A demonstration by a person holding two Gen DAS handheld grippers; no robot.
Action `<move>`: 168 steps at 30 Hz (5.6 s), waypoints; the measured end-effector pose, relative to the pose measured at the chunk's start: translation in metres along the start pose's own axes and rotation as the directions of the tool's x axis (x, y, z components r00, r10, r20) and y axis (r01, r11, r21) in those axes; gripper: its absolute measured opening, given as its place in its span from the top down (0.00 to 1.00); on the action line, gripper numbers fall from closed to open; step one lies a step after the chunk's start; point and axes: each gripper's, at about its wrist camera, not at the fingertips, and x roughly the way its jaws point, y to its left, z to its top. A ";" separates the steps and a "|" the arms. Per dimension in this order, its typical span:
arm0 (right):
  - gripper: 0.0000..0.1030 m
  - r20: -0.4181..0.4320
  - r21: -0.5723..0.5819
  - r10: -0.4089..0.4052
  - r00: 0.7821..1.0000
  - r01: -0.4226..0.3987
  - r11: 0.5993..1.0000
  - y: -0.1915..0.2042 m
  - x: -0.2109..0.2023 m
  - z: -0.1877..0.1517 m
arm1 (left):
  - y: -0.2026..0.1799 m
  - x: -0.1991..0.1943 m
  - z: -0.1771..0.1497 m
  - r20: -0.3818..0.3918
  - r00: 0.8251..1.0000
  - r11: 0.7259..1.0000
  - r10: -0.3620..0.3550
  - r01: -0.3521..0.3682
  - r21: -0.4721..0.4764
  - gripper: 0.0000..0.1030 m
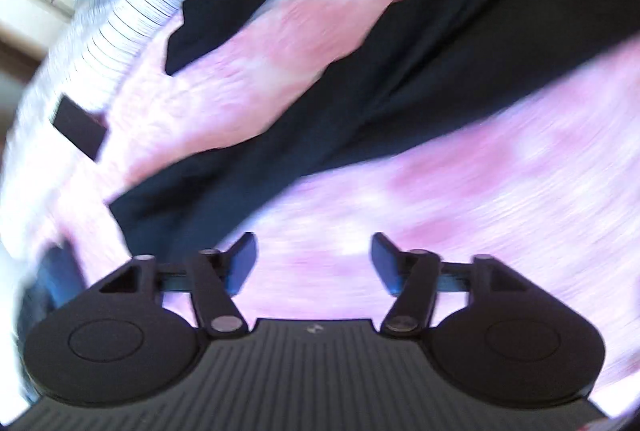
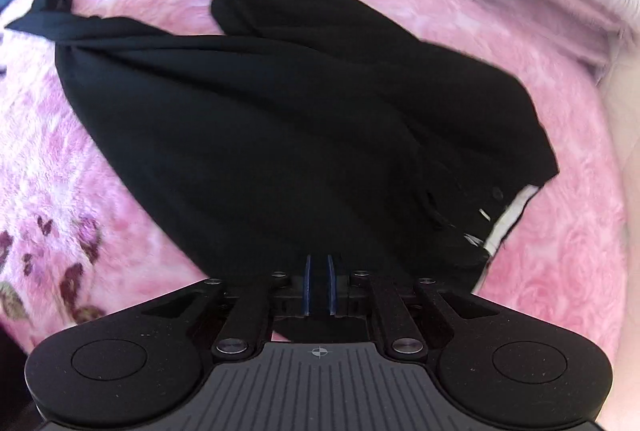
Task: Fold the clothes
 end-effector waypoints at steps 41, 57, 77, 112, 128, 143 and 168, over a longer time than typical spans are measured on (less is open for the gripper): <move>0.24 0.045 -0.325 0.055 0.997 -0.037 0.945 0.372 0.054 0.139 | 0.197 0.164 -0.086 0.143 0.990 0.995 -0.008 -0.007 0.104 0.41; 0.24 0.201 -0.202 0.173 0.964 -0.132 0.971 0.353 0.061 0.225 | 0.326 0.191 -0.043 0.220 0.909 0.889 -0.353 0.400 -0.223 0.40; 0.98 0.284 -0.093 -0.017 0.959 0.045 0.995 0.276 0.135 0.338 | 0.353 0.184 0.019 0.386 0.920 0.849 -0.071 0.259 -0.461 0.63; 0.60 0.179 -0.584 -0.441 0.879 0.456 0.672 0.223 0.114 -0.086 | -0.011 0.082 0.033 0.416 0.908 0.817 -0.051 -0.201 0.540 0.96; 0.97 0.066 -0.579 -0.272 0.960 0.259 0.773 0.207 -0.006 -0.176 | -0.115 -0.098 -0.081 0.128 0.969 0.804 -0.212 0.099 0.587 0.98; 0.33 -0.067 -0.654 -0.338 0.939 0.215 0.725 0.228 -0.003 -0.212 | -0.087 -0.138 -0.142 0.001 0.971 0.965 -0.239 0.238 0.113 0.70; 0.28 0.070 -0.551 -0.241 0.968 0.239 0.800 0.509 -0.040 0.023 | 0.239 0.025 -0.190 0.444 0.751 0.580 -0.490 0.660 -0.477 0.97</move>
